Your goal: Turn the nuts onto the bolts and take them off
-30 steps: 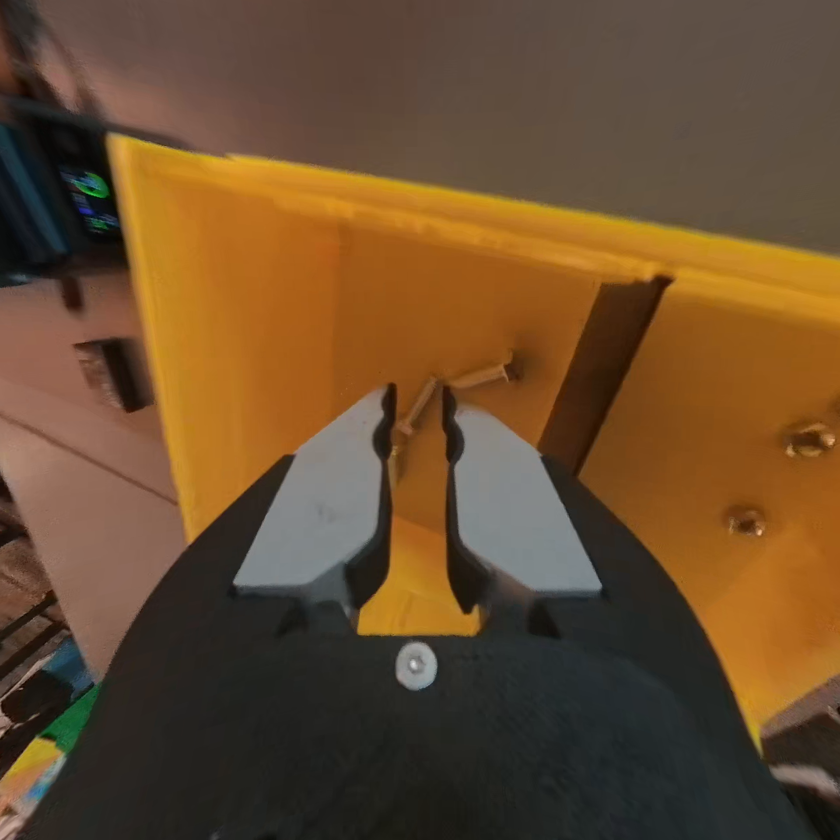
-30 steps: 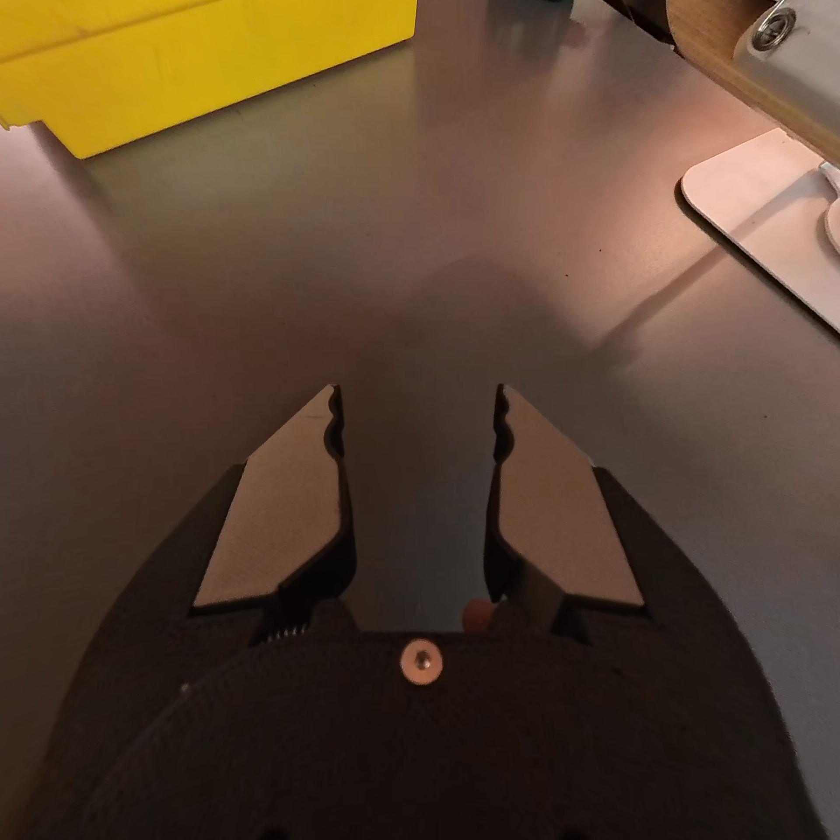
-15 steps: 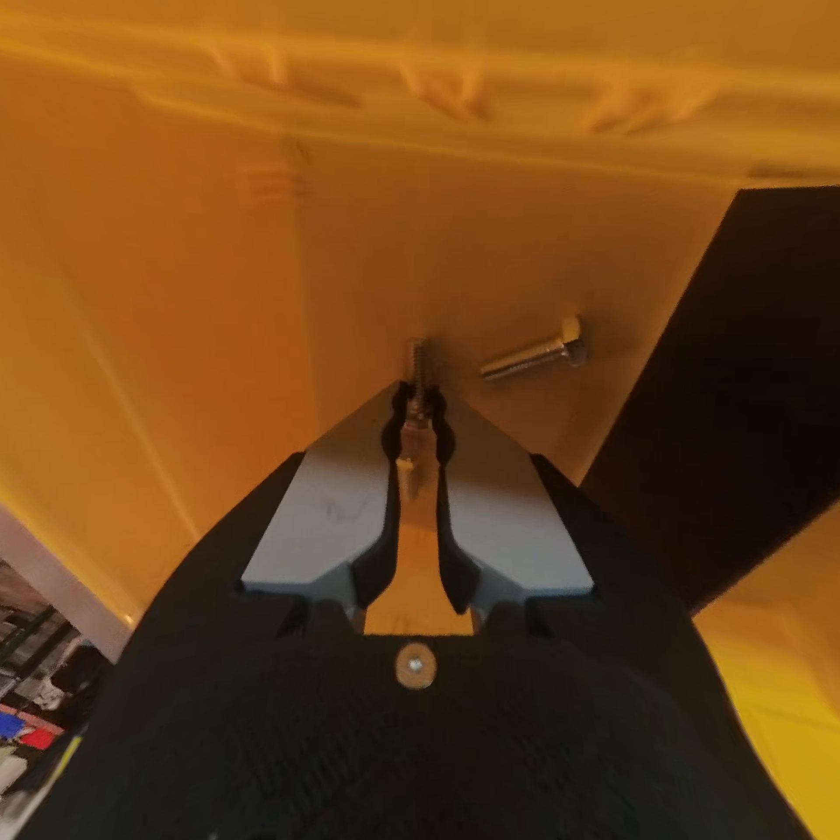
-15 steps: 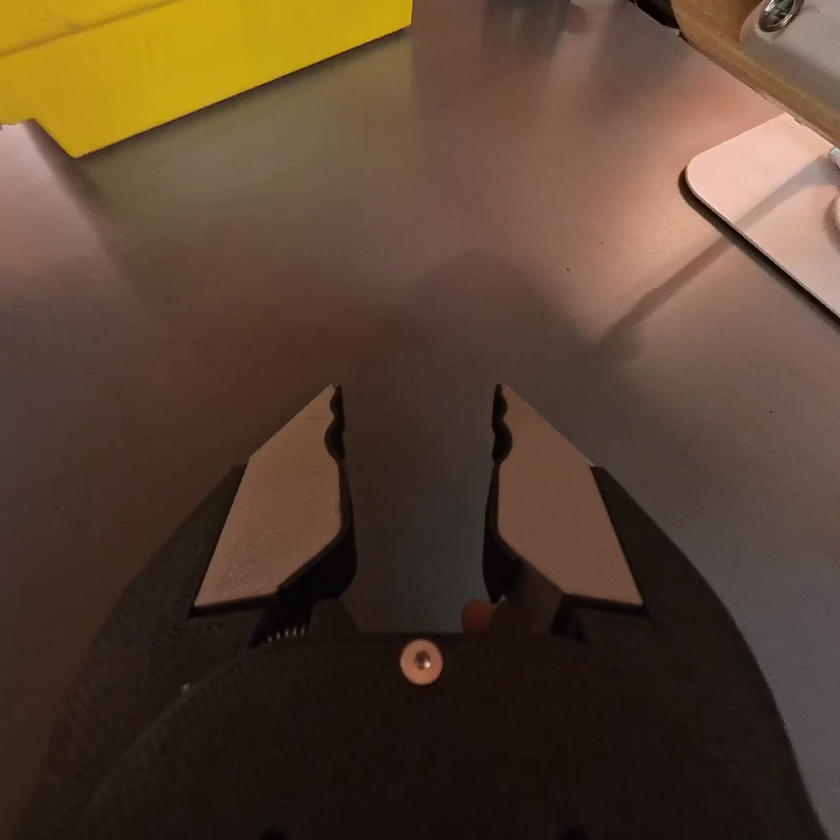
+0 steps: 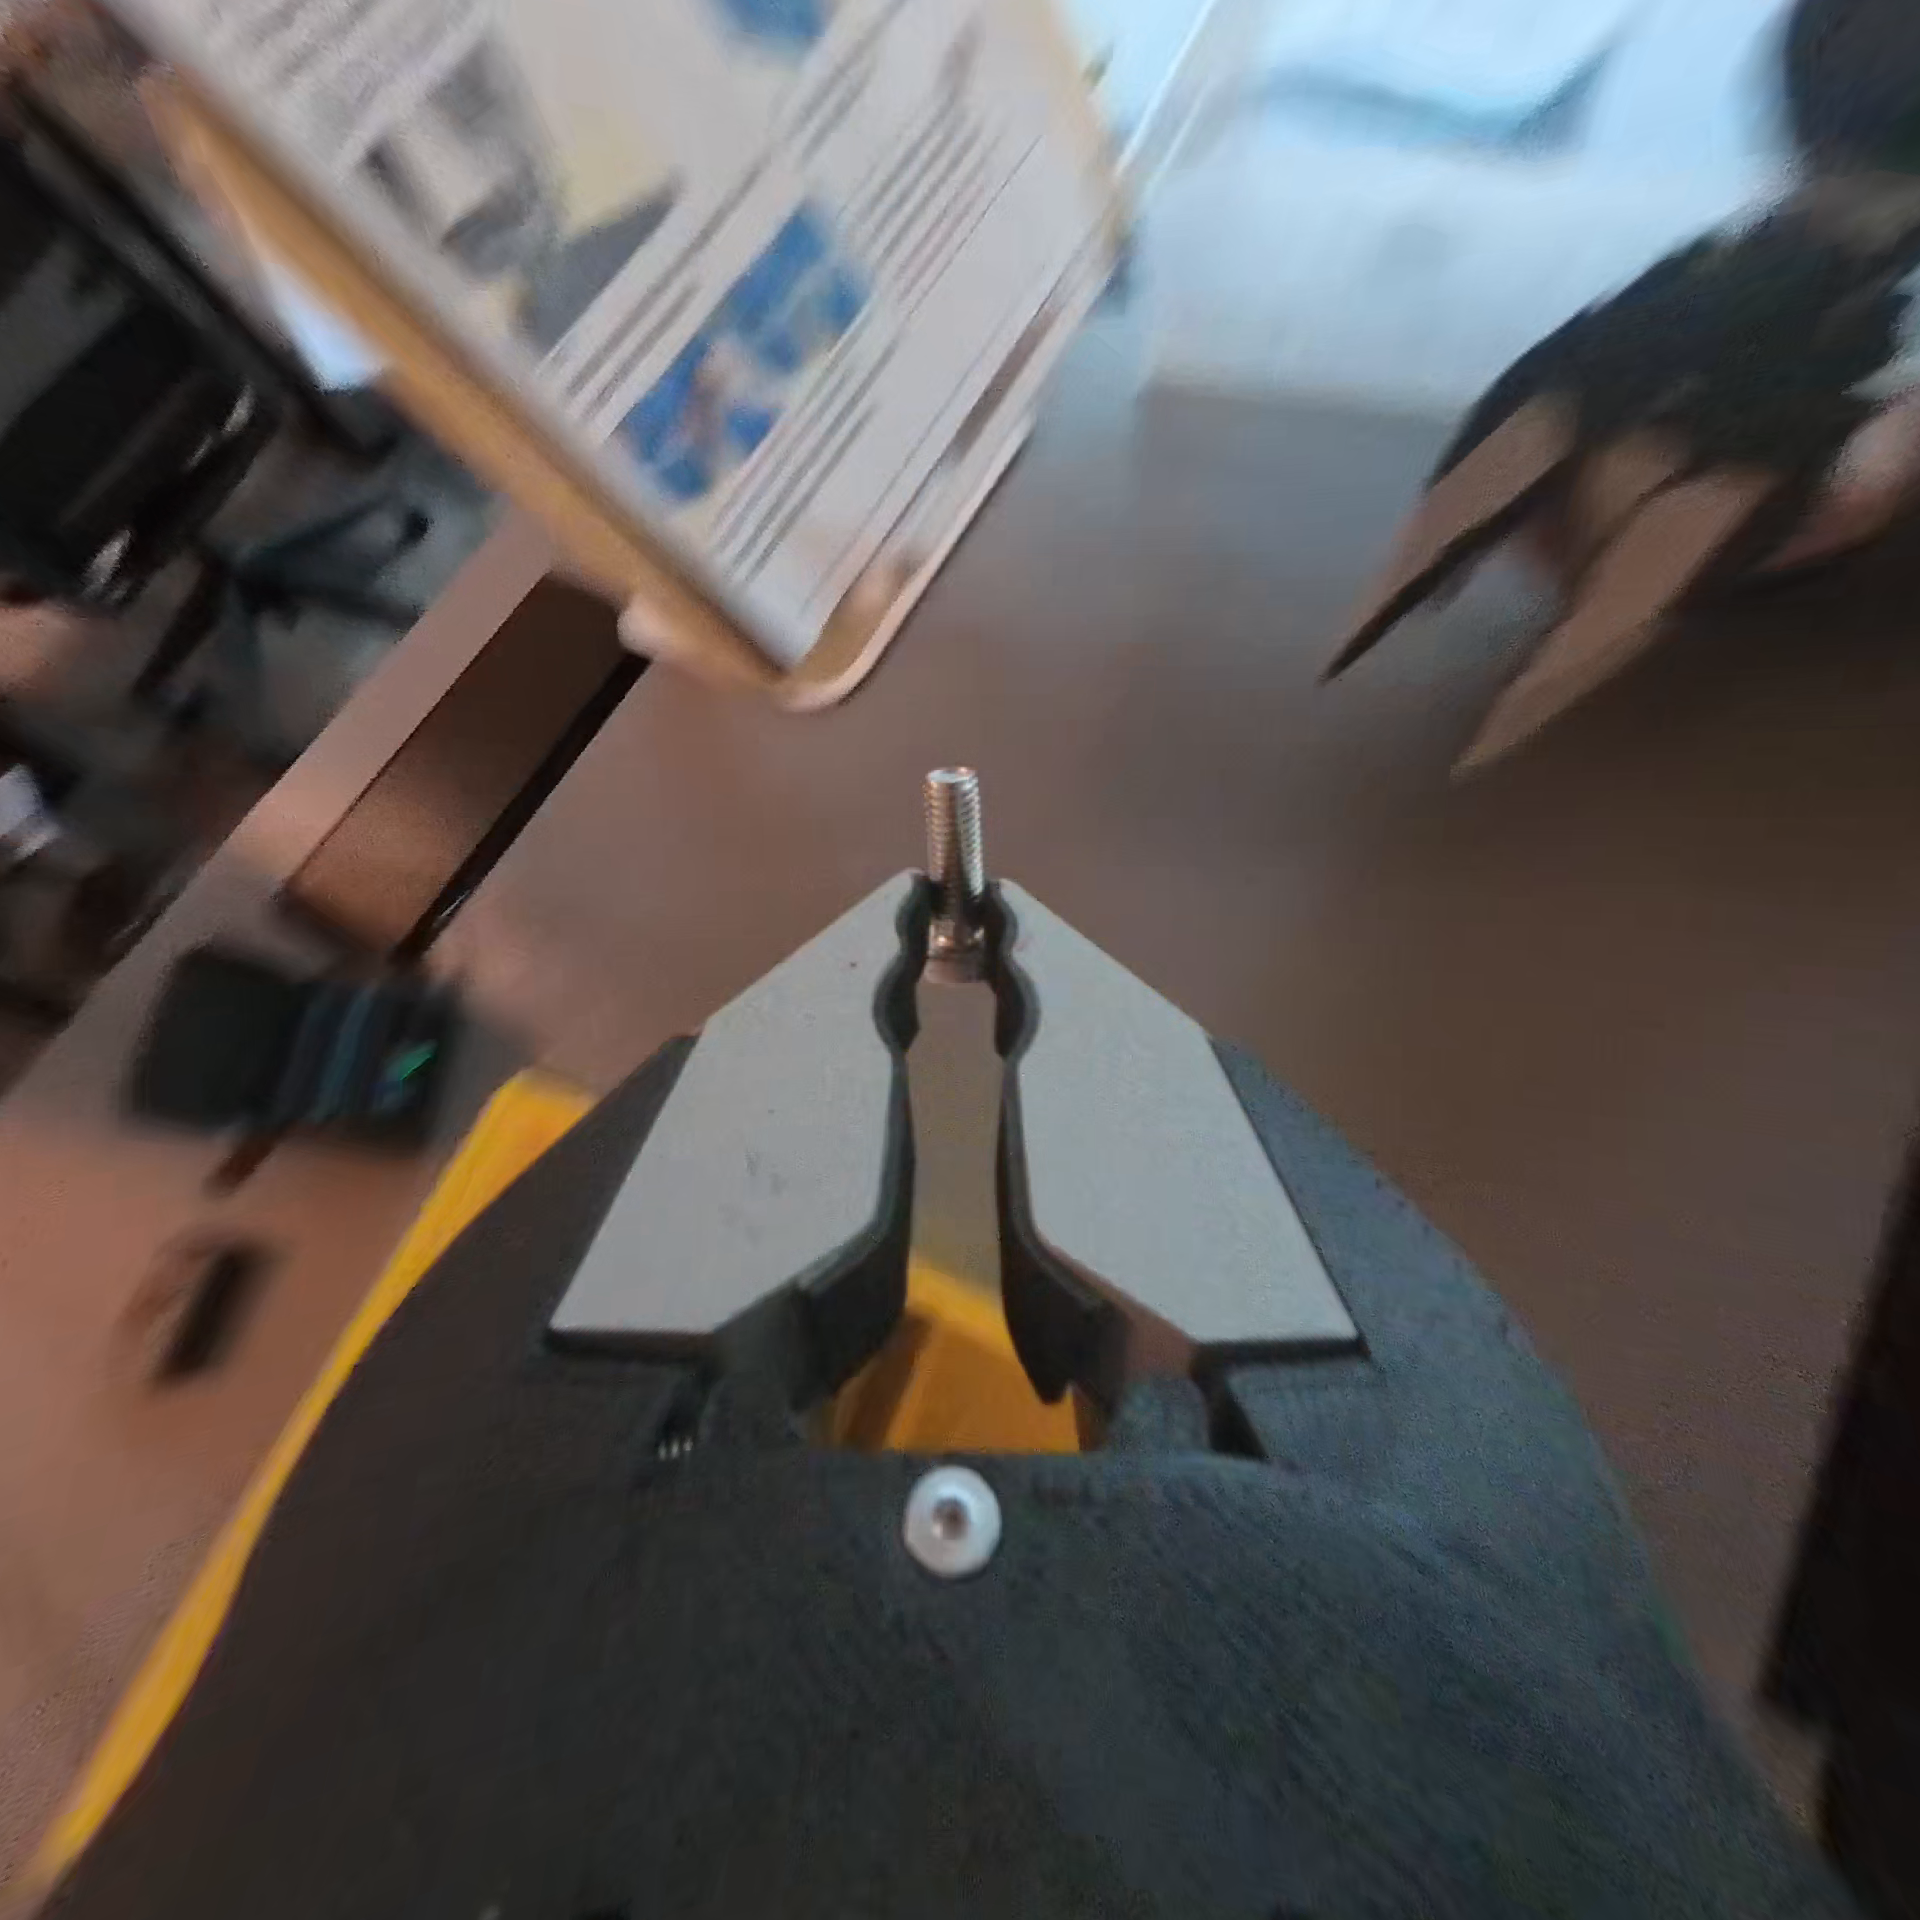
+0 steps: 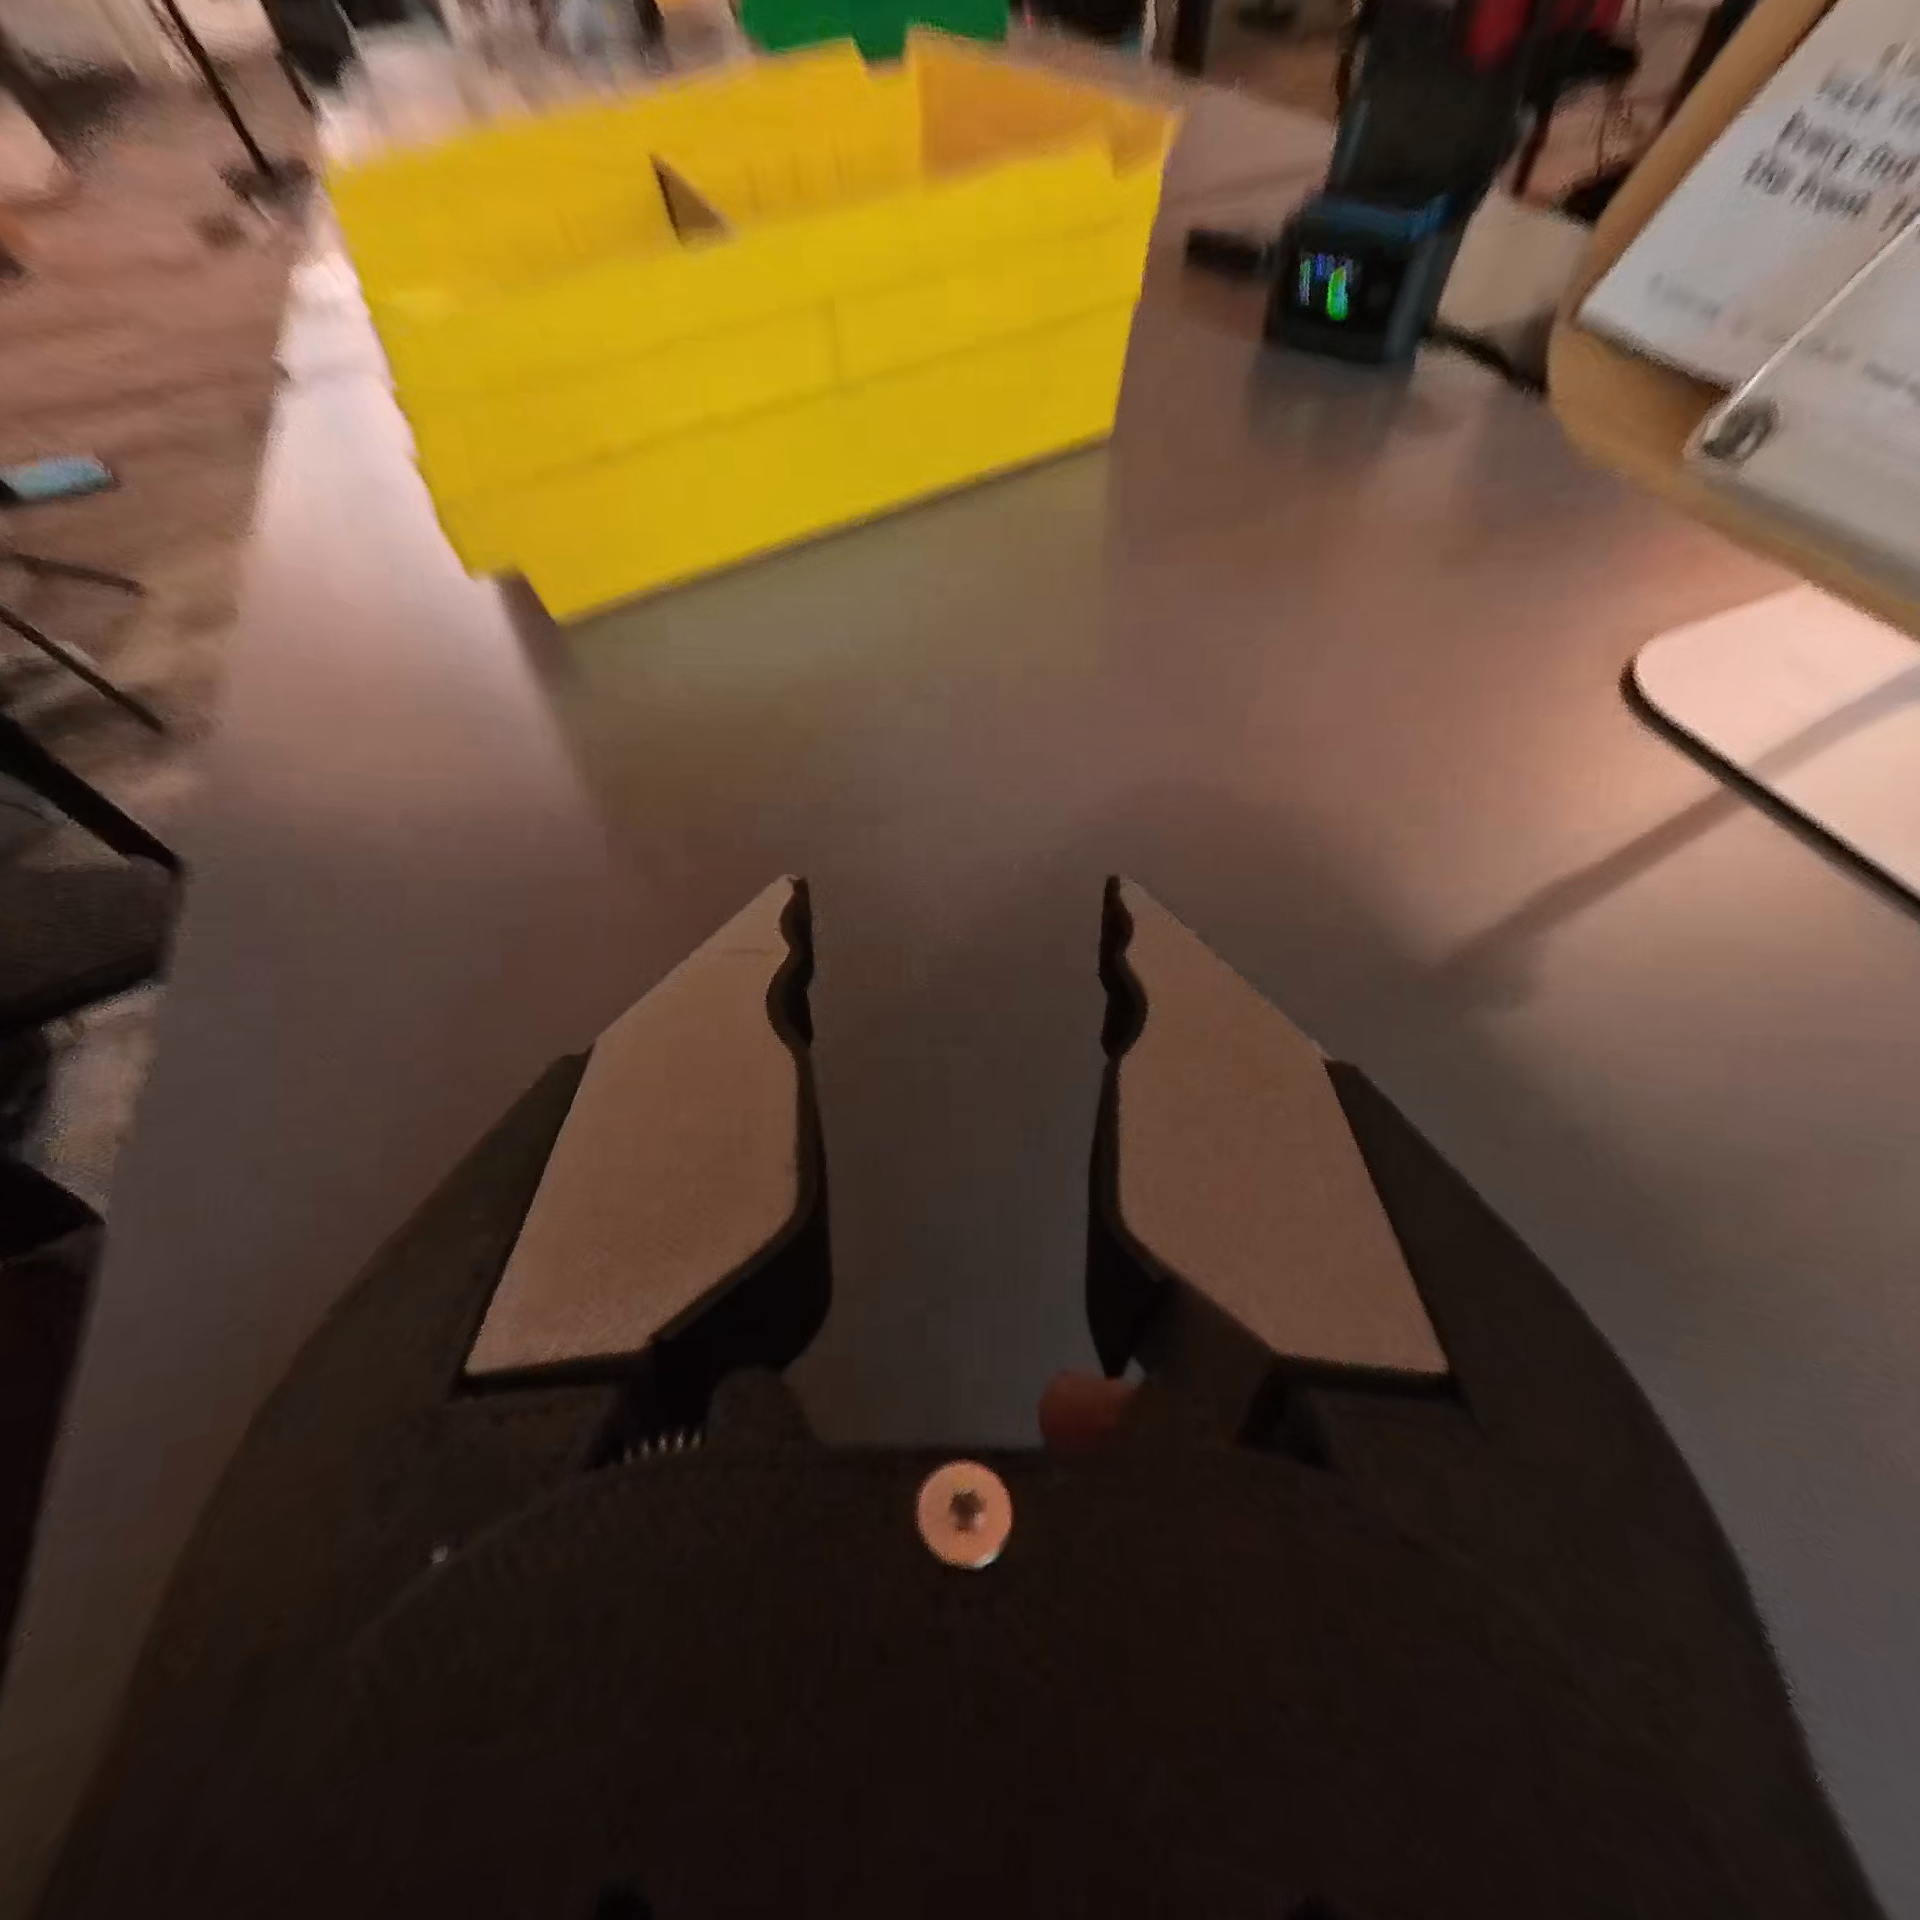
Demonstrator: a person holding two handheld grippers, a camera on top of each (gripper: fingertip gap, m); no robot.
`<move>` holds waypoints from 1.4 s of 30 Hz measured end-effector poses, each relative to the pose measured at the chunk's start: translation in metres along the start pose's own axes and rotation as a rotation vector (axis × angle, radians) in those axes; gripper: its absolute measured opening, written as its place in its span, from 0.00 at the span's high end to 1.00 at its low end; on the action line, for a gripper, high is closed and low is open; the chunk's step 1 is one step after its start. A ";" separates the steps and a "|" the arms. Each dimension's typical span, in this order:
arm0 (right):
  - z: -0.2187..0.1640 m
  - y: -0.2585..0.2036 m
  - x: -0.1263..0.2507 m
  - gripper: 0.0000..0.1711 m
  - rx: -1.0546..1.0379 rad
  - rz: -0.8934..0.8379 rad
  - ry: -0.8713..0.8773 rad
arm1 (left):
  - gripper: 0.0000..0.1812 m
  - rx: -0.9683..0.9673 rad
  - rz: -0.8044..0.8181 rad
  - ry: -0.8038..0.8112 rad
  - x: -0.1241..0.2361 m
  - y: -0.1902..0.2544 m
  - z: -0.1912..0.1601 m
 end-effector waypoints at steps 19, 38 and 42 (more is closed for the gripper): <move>0.017 0.049 0.051 0.88 -0.284 0.034 0.264 | 0.96 -0.013 -0.014 0.428 -0.210 0.082 0.015; -0.023 0.056 0.009 0.97 -0.054 -0.263 -0.201 | 0.80 0.156 0.062 0.364 -0.217 0.067 -0.012; -0.029 0.054 0.005 0.96 -0.042 -0.249 -0.247 | 0.83 0.144 0.095 0.349 -0.217 0.066 -0.014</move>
Point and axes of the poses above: each gripper's, where its closed fingertips meet, x back along the fingers, z out of its top, y = z × x across the jaws, the point moved 10 cm from there along x, back along the fingers, and after that the axes turned 15 degrees about -z, right-handed, at the moved point
